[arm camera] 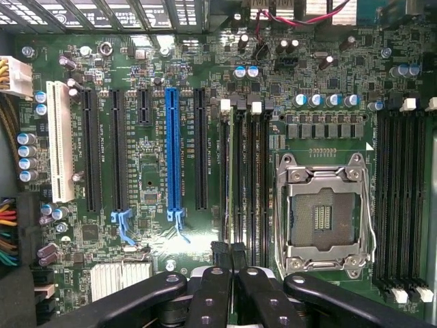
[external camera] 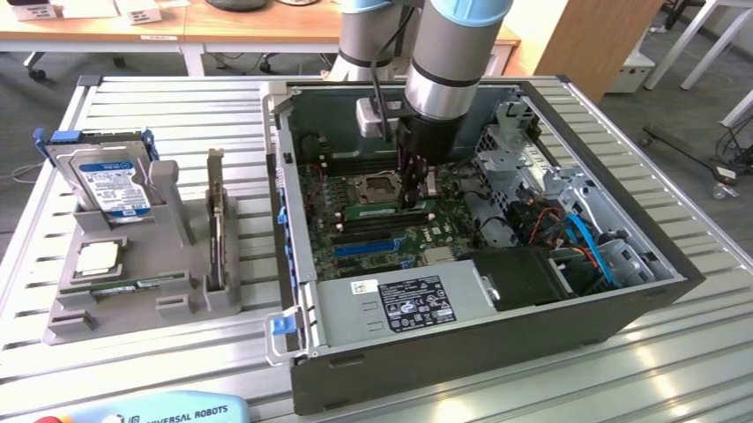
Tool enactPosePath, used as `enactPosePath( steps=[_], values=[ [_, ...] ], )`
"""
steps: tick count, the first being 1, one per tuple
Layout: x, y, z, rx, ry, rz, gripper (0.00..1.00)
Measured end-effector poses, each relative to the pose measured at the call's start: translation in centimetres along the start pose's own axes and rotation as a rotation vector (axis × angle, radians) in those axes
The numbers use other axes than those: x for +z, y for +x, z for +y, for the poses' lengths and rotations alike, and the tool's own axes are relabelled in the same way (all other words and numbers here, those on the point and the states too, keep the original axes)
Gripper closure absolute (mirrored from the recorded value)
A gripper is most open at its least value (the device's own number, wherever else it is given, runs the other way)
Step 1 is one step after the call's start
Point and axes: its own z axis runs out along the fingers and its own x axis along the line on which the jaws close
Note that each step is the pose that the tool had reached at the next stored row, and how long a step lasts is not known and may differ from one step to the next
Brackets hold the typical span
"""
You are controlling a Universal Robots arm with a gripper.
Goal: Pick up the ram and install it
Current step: 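Insert the ram into the slot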
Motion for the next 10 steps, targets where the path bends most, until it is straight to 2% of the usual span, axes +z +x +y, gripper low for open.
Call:
enactPosePath(
  steps=[7, 9, 10],
  values=[
    [-0.01, 0.07, 0.00, 0.000, -0.0001, 0.0001, 0.89],
    [-0.01, 0.08, 0.00, 0.000, -0.0002, -0.0038, 0.89],
    [0.00, 0.08, 0.00, 0.000, -0.0002, -0.0083, 0.89]
  ],
)
